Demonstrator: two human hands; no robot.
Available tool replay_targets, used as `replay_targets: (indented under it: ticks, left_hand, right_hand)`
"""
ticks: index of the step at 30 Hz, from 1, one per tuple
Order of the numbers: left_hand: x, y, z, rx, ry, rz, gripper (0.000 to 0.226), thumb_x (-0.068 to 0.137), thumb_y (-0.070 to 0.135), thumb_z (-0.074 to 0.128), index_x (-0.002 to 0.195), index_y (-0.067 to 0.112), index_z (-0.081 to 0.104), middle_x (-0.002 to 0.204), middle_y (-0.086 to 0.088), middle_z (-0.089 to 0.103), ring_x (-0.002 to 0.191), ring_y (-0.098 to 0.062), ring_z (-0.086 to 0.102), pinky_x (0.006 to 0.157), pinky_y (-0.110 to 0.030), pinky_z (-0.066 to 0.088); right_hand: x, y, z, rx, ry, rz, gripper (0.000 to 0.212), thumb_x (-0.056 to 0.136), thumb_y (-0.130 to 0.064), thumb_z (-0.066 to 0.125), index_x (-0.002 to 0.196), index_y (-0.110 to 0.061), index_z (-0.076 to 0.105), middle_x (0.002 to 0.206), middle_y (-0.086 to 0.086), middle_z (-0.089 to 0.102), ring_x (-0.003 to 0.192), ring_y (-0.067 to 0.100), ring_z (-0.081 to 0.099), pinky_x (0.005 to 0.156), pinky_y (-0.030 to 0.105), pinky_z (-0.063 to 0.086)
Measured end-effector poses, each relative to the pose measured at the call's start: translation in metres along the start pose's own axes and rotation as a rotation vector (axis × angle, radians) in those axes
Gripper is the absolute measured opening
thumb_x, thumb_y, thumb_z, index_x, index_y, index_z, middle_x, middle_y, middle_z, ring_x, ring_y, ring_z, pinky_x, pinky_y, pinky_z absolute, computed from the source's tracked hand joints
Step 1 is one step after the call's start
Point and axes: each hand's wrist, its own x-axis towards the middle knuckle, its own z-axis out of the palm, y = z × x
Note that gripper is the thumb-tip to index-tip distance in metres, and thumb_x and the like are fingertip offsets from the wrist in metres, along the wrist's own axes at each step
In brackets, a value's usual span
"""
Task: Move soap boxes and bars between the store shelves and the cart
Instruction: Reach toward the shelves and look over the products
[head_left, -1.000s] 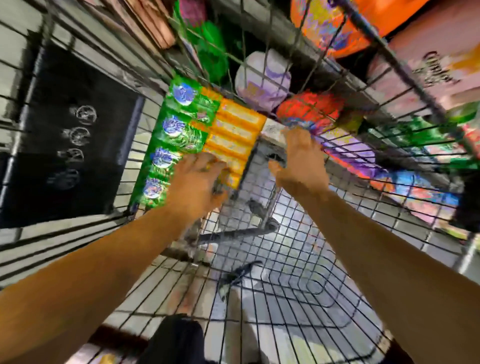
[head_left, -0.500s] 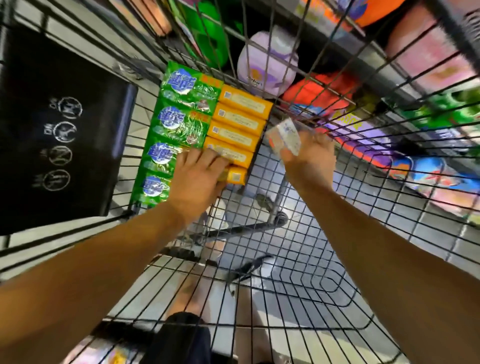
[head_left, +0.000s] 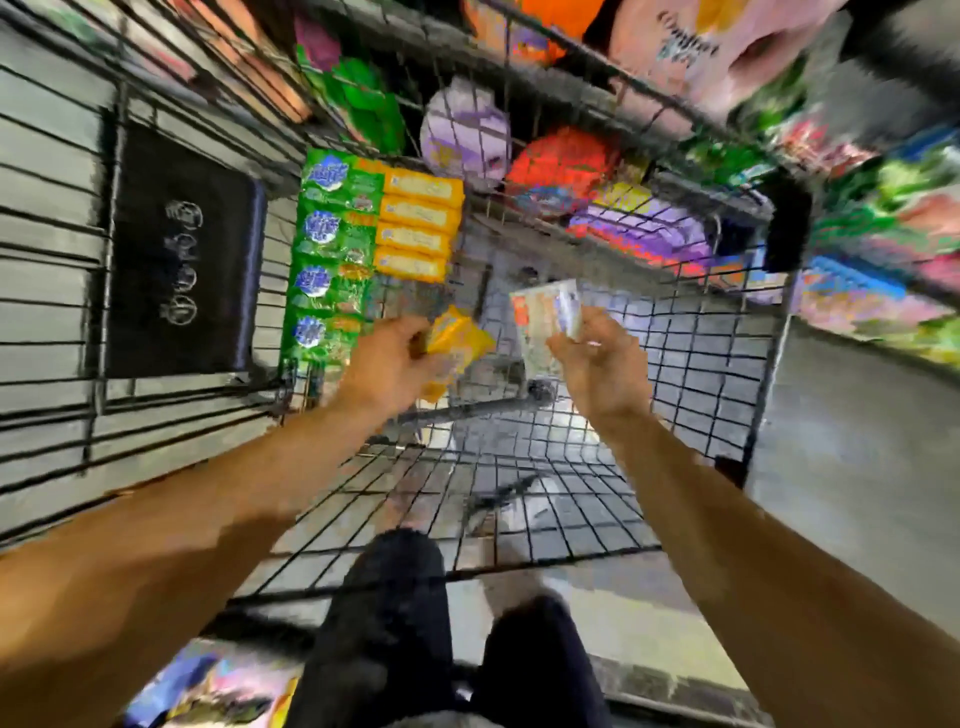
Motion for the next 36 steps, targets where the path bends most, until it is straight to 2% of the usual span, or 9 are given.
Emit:
replay_targets:
  ticks: [3, 5, 8, 12, 17, 23, 31, 34, 36]
  left_hand:
    - [-0.036, 0.036, -0.005, -0.168, 0.041, -0.055, 0.032, 0.087, 0.022, 0.073, 0.116, 0.010, 0.067, 0.101, -0.004, 0.069, 0.095, -0.026, 0.066, 0.083, -0.035, 0.052]
    - [-0.061, 0.058, -0.008, -0.209, 0.039, -0.046, 0.027, 0.090, 0.020, 0.069, 0.116, 0.014, 0.065, 0.106, -0.007, 0.069, 0.099, -0.030, 0.065, 0.088, -0.041, 0.052]
    - [-0.098, 0.094, -0.013, -0.233, 0.046, 0.012, 0.021, 0.086, 0.027, 0.070, 0.107, 0.022, 0.066, 0.102, -0.005, 0.071, 0.095, -0.028, 0.066, 0.088, -0.048, 0.053]
    - [-0.156, 0.151, -0.007, -0.352, 0.051, 0.145, 0.014, 0.073, 0.032, 0.068, 0.085, 0.037, 0.072, 0.081, 0.017, 0.072, 0.078, -0.005, 0.063, 0.082, -0.036, 0.050]
    - [-0.209, 0.226, 0.015, -0.392, 0.027, 0.311, 0.020, 0.077, 0.025, 0.066, 0.096, 0.030, 0.068, 0.079, 0.017, 0.070, 0.077, -0.004, 0.062, 0.079, -0.035, 0.051]
    - [-0.242, 0.315, 0.038, -0.314, 0.077, 0.499, 0.023, 0.094, 0.004, 0.061, 0.107, 0.021, 0.065, 0.086, 0.015, 0.066, 0.067, 0.014, 0.060, 0.064, -0.011, 0.048]
    - [-0.257, 0.427, 0.038, -0.225, 0.140, 0.731, 0.020, 0.089, 0.019, 0.069, 0.106, 0.031, 0.066, 0.087, 0.017, 0.067, 0.076, 0.006, 0.062, 0.074, -0.016, 0.049]
    - [-0.255, 0.465, 0.035, -0.211, 0.208, 0.768, 0.024, 0.086, 0.035, 0.069, 0.110, 0.037, 0.068, 0.097, 0.013, 0.071, 0.094, -0.010, 0.066, 0.085, -0.033, 0.052]
    - [-0.249, 0.490, 0.033, -0.249, 0.201, 0.815, 0.023, 0.091, 0.022, 0.067, 0.114, 0.027, 0.068, 0.101, 0.009, 0.070, 0.093, -0.009, 0.065, 0.078, -0.023, 0.052]
  right_hand:
    - [-0.037, 0.006, -0.036, 0.017, -0.011, -0.078, 0.038, 0.077, -0.040, 0.063, 0.109, -0.021, 0.067, 0.102, 0.002, 0.070, 0.092, 0.022, 0.068, 0.084, 0.041, 0.057]
    - [-0.065, 0.006, -0.064, 0.107, 0.020, -0.087, 0.027, 0.078, -0.036, 0.063, 0.105, -0.032, 0.066, 0.096, -0.005, 0.071, 0.090, 0.021, 0.070, 0.079, 0.049, 0.058]
    - [-0.096, 0.009, -0.098, 0.169, 0.093, -0.099, 0.026, 0.088, -0.020, 0.067, 0.114, -0.026, 0.067, 0.081, -0.017, 0.063, 0.080, 0.015, 0.064, 0.078, 0.039, 0.057]
    - [-0.136, 0.022, -0.153, 0.222, 0.150, -0.157, 0.033, 0.087, -0.020, 0.067, 0.119, -0.025, 0.066, 0.095, -0.011, 0.068, 0.090, 0.009, 0.065, 0.076, 0.014, 0.049]
    - [-0.180, 0.044, -0.225, 0.322, 0.223, -0.259, 0.037, 0.076, -0.028, 0.064, 0.113, -0.031, 0.067, 0.100, -0.008, 0.072, 0.094, 0.011, 0.069, 0.091, 0.041, 0.055]
    - [-0.214, 0.061, -0.314, 0.360, 0.363, -0.388, 0.038, 0.083, -0.016, 0.066, 0.122, -0.016, 0.066, 0.109, -0.005, 0.072, 0.097, 0.007, 0.068, 0.092, 0.042, 0.055]
    - [-0.239, 0.047, -0.439, 0.239, 0.541, -0.539, 0.039, 0.087, -0.019, 0.068, 0.126, -0.025, 0.064, 0.107, -0.013, 0.065, 0.103, 0.012, 0.062, 0.093, 0.043, 0.052]
    - [-0.237, 0.035, -0.481, 0.203, 0.580, -0.597, 0.040, 0.090, -0.018, 0.066, 0.129, -0.027, 0.062, 0.116, -0.014, 0.064, 0.108, 0.008, 0.060, 0.096, 0.038, 0.052]
    - [-0.232, 0.025, -0.505, 0.158, 0.605, -0.653, 0.041, 0.091, -0.019, 0.065, 0.131, -0.026, 0.061, 0.121, -0.010, 0.064, 0.112, 0.009, 0.059, 0.098, 0.038, 0.051]
